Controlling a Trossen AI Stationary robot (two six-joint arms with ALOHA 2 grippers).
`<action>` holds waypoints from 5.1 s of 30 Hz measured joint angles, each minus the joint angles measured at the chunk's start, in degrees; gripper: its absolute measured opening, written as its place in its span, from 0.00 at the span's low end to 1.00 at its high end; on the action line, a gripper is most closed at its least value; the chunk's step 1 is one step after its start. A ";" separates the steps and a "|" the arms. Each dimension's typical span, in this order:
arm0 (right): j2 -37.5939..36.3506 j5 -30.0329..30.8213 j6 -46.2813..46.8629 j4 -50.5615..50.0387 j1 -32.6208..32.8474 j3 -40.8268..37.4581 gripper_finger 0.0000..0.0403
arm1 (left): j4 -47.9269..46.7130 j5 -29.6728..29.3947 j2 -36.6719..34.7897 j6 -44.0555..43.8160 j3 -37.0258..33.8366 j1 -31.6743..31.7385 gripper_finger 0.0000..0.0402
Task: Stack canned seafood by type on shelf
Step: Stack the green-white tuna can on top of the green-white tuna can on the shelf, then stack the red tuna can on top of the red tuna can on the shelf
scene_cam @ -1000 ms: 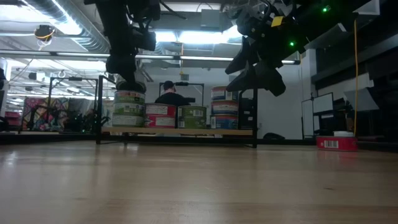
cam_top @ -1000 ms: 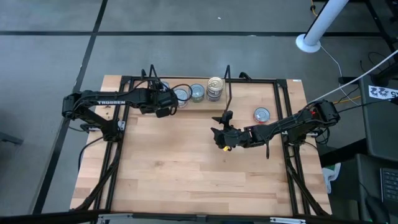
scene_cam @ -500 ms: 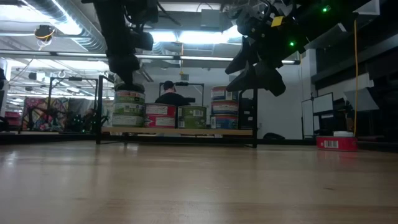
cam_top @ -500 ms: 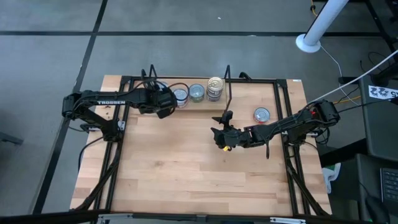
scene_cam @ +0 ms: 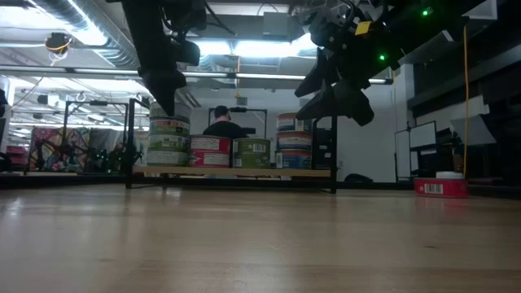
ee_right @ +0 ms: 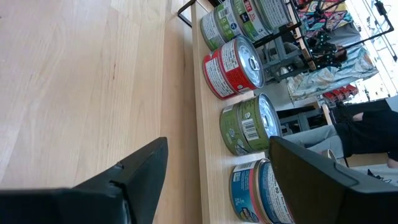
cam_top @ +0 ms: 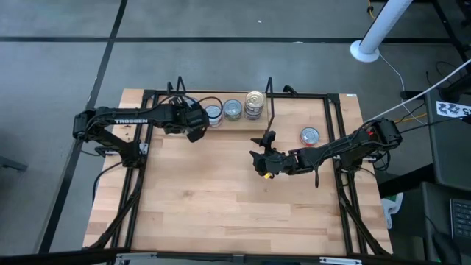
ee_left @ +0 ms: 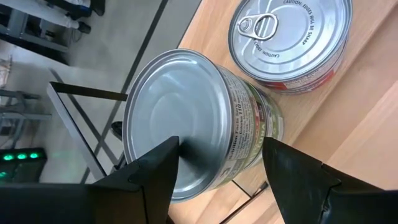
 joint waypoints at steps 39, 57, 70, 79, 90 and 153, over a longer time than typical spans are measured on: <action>-12.95 -1.51 20.94 -34.18 -0.02 -0.04 0.69 | 0.97 -0.71 -1.24 -4.49 8.33 -8.90 0.56; -16.25 -24.89 44.94 -58.80 -23.50 -0.13 0.69 | 11.02 -0.53 -1.27 -5.12 8.33 -18.38 0.56; -16.15 -29.05 44.83 -58.27 -32.25 -4.75 0.69 | 10.97 -0.51 -1.25 -7.44 8.33 -19.28 0.56; -15.94 -28.52 45.02 -54.32 -32.27 -7.54 0.69 | 13.15 -0.41 -1.22 -7.54 5.27 -19.28 0.56; -15.82 -30.03 45.04 -48.76 -32.27 -11.88 0.69 | 14.02 -0.39 -1.20 -7.93 3.32 -19.28 0.56; -15.81 -31.90 58.26 -41.56 12.98 -13.33 0.69 | 62.30 4.71 16.35 9.42 3.32 -24.74 0.56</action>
